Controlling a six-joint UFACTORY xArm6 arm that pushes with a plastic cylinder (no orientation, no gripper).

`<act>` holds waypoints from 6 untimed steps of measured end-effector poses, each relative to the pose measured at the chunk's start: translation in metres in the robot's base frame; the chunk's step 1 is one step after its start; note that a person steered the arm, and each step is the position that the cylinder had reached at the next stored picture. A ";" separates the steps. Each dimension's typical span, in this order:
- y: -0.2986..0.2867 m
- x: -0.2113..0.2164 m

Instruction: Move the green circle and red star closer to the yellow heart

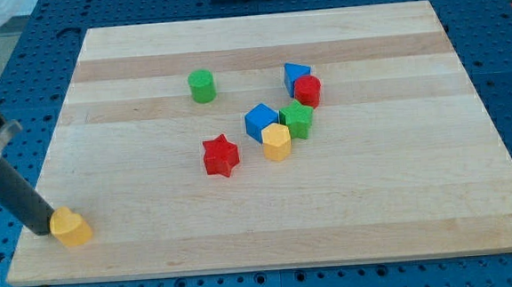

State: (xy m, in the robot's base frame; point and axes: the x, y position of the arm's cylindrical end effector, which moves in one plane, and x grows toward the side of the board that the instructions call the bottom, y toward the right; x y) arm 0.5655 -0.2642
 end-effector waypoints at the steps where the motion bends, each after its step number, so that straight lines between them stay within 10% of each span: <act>1: 0.004 0.005; 3: 0.006 -0.017; 6: 0.149 -0.228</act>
State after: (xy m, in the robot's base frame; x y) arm 0.3379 -0.1155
